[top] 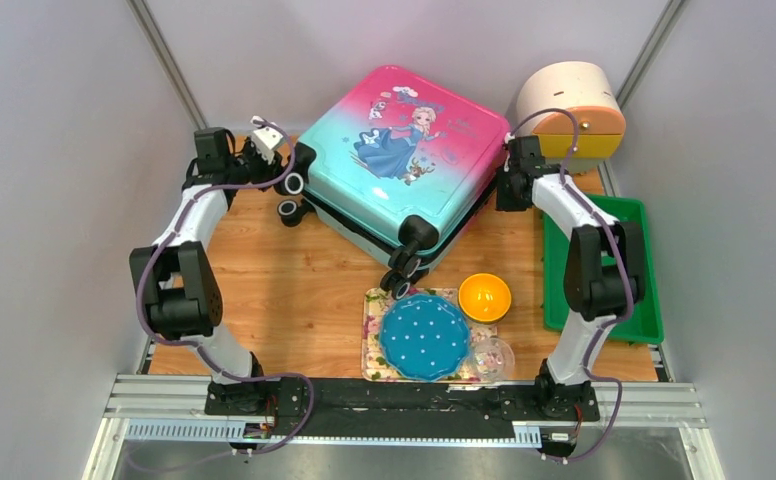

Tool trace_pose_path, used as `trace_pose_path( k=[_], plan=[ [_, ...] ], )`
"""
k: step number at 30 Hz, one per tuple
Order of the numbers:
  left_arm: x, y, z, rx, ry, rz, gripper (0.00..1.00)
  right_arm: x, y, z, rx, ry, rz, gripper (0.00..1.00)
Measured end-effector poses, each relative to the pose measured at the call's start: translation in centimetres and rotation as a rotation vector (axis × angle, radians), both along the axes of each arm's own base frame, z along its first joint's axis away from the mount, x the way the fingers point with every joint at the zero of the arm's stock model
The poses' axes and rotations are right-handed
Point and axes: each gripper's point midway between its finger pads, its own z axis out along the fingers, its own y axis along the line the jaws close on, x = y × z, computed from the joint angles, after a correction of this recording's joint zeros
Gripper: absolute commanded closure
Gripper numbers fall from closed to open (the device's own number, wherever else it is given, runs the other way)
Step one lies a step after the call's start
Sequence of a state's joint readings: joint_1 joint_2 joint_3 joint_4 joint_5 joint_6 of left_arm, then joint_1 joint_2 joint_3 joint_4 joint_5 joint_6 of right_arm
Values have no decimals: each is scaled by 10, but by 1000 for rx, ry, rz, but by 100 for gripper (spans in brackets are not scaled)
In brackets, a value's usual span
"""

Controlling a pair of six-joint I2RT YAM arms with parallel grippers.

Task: Open, take out, and arrange the luggage

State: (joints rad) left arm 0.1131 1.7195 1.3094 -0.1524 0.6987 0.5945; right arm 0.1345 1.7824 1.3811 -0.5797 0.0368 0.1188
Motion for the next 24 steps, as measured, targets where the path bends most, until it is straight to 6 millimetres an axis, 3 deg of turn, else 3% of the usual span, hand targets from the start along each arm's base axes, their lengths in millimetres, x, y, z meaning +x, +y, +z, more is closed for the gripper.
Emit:
trace_pose_path(
  k=[2,5,13,18,24],
  plan=[
    [-11,0,7,22,-22,-11,60,12,2,-17,-4,27,-5,75],
    [-30,-6,6,32,-10,-39,61,41,4,-11,4,-20,-10,74],
    [-58,-5,-12,-1,63,-7,58,75,16,-11,31,-69,18,73],
    [-70,21,-23,-94,131,135,55,99,37,-10,23,-121,78,72],
    [-64,65,-14,-83,92,354,51,138,87,-9,19,-241,198,68]
  ],
)
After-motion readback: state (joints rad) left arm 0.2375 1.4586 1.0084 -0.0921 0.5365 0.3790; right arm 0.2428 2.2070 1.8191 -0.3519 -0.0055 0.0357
